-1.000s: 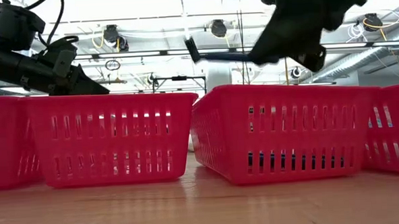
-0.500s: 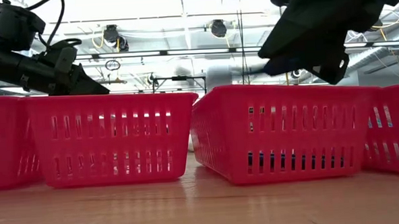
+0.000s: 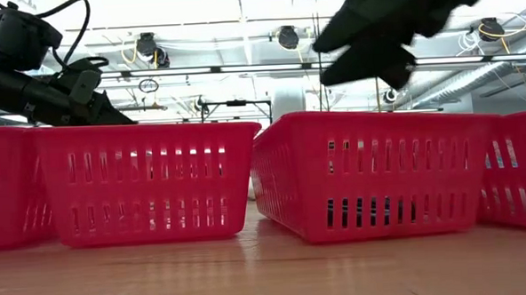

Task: Pick & Place Travel size toiletries
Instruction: Put the blue razor into the middle right red bin

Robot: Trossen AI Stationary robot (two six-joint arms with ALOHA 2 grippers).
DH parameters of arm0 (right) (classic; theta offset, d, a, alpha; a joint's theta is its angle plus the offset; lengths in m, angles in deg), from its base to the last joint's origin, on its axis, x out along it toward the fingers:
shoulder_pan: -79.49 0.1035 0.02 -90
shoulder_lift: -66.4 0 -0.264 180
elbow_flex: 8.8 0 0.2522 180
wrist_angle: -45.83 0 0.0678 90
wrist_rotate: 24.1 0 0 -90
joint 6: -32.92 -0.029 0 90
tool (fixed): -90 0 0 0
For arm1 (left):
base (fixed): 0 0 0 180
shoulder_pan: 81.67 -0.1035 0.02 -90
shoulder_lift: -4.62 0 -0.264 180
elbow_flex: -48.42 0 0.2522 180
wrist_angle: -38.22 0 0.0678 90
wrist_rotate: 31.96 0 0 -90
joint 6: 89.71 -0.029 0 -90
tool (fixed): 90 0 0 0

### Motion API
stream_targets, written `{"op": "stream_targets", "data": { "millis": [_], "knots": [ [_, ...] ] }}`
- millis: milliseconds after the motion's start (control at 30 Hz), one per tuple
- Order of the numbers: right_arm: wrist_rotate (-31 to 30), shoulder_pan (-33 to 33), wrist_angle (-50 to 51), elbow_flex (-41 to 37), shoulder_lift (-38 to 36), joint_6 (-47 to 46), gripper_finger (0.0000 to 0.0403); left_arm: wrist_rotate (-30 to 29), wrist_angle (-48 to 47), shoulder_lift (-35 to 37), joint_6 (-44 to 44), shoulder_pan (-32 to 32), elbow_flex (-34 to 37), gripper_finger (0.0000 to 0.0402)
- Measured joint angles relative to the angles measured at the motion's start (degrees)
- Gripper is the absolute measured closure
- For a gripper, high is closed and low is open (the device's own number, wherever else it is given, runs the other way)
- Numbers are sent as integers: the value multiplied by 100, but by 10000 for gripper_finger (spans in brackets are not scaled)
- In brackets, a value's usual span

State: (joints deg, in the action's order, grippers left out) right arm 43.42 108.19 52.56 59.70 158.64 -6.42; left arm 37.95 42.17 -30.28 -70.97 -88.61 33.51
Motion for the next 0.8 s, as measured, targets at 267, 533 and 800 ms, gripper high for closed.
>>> {"op": "stream_targets", "data": {
  "millis": [267,533,800],
  "knots": [
    [4,-929,100,1,-719,1596,227,0,-4,0,-2,0,0,236],
    [1515,-2438,1336,4,-931,2876,244,0,-9,0,-55,0,0,236],
    [2697,-4012,1980,7,-628,4244,255,0,-48,0,-292,-17,0,236]
  ]
}}
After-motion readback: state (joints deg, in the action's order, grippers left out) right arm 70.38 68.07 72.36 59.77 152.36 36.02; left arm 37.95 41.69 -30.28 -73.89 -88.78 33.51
